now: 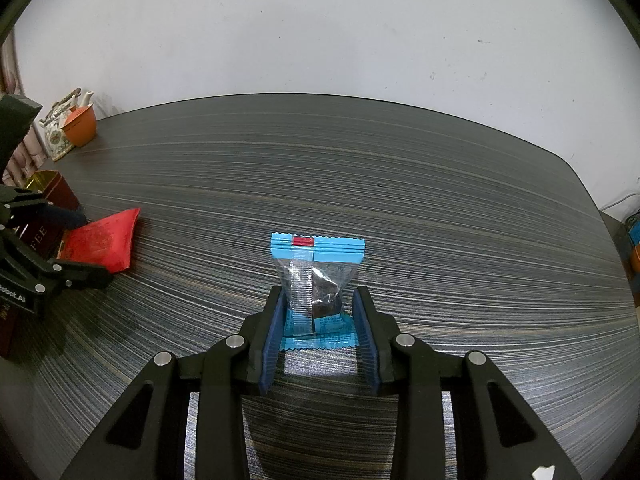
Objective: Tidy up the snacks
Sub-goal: 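Grasp the red packet with the left gripper while the right holds the blue candy, then carry the red packet over the gold tin with the left gripper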
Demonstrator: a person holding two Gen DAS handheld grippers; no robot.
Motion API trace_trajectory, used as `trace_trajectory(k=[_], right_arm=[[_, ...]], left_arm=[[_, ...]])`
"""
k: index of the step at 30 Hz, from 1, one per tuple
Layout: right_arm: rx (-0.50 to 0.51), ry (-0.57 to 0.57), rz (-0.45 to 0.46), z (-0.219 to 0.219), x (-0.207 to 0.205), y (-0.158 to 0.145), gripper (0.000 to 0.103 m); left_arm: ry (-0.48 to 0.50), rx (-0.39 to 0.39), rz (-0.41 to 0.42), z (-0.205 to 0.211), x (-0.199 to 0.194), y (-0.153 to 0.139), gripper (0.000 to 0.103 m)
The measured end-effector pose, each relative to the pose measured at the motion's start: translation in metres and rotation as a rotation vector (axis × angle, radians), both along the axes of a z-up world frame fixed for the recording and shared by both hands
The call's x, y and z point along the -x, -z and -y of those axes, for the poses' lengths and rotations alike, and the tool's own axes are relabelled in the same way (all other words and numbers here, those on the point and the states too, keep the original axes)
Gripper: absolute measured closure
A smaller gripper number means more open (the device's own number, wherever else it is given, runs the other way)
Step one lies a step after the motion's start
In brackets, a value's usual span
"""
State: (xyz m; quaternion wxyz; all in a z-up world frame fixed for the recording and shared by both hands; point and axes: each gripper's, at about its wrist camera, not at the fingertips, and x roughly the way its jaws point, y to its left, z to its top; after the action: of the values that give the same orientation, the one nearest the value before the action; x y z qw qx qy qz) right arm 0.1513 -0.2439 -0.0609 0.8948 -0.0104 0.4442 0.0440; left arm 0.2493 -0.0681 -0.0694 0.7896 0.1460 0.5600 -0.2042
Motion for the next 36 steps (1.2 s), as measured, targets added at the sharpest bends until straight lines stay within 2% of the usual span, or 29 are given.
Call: trace_trajectory(k=[3,13,25,36], right_arm=[[0.0,0.0,0.0,-0.001,0.0,0.0,0.071],[-0.001,0.0,0.0,0.0,0.0,0.0,0.071],[-0.001,0.0,0.0,0.0,-0.001,-0.001,0.071],[-0.001,-0.001,0.001,0.001,0.0,0.0,0.071]], left_arm=[[-0.01,-0.003,-0.003,-0.003,0.009,-0.002,0.04],[-0.086,0.014,0.018,-0.01,0.052,-0.005,0.053],[-0.175,0.08,0.012,-0.032,0.094,-0.011,0.055],[-0.198,0.124,0.037,-0.061,0.109,-0.038,0.055]])
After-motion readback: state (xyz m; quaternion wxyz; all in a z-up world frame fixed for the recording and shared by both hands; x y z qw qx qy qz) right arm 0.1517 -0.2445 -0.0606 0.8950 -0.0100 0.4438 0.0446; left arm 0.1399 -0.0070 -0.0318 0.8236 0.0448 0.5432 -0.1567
